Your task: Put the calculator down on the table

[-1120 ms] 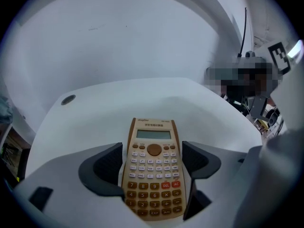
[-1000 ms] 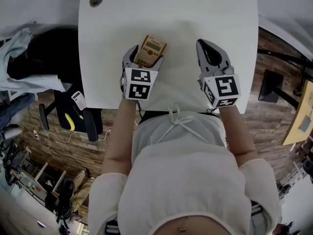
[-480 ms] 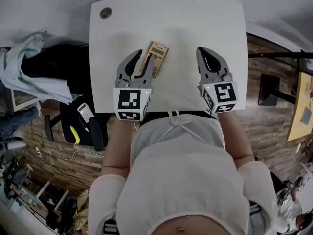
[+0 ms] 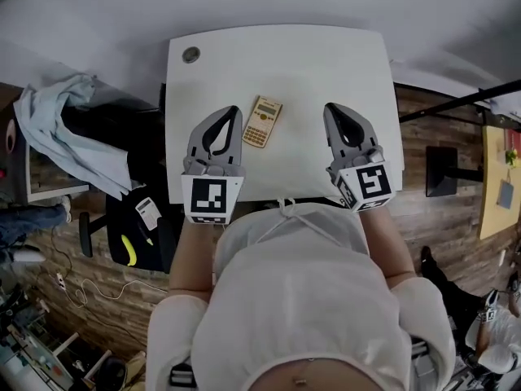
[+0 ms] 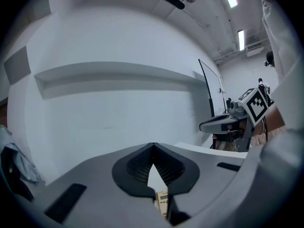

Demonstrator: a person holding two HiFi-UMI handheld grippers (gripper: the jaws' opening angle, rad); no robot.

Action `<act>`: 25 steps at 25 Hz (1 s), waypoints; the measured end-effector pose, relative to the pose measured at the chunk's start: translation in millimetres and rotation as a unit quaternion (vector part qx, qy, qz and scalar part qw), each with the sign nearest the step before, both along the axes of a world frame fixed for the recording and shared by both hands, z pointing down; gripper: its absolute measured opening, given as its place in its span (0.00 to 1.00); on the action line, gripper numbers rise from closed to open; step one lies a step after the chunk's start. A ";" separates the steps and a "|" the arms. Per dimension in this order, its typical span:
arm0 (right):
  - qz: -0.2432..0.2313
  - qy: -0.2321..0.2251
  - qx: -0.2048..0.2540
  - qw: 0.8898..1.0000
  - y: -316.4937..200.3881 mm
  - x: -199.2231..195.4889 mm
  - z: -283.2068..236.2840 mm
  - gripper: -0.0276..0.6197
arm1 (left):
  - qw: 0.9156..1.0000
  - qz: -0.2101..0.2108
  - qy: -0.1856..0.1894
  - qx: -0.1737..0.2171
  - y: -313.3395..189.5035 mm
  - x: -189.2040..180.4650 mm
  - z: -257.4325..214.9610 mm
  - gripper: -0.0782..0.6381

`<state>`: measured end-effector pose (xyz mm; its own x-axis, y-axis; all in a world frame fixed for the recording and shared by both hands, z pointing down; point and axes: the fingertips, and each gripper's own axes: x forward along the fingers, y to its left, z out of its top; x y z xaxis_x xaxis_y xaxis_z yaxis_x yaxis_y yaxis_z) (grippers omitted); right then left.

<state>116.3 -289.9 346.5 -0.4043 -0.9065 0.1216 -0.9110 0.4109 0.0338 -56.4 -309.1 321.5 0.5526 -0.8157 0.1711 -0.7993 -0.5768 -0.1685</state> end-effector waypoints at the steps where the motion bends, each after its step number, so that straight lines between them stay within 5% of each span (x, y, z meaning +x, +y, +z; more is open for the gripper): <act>1: 0.000 0.003 0.010 1.000 3.8 0.0 -6.8 0.05 | 1.000 0.002 0.000 0.003 4.9 -1.3 -6.5 0.13; 13: -0.005 0.022 0.066 0.998 24.7 -6.2 -46.3 0.05 | 0.996 0.032 0.062 0.051 23.9 -15.8 -48.0 0.13; 25: -0.013 0.014 0.052 0.998 22.9 -13.3 -39.8 0.05 | 1.000 0.022 0.018 0.010 25.8 -17.2 -32.2 0.13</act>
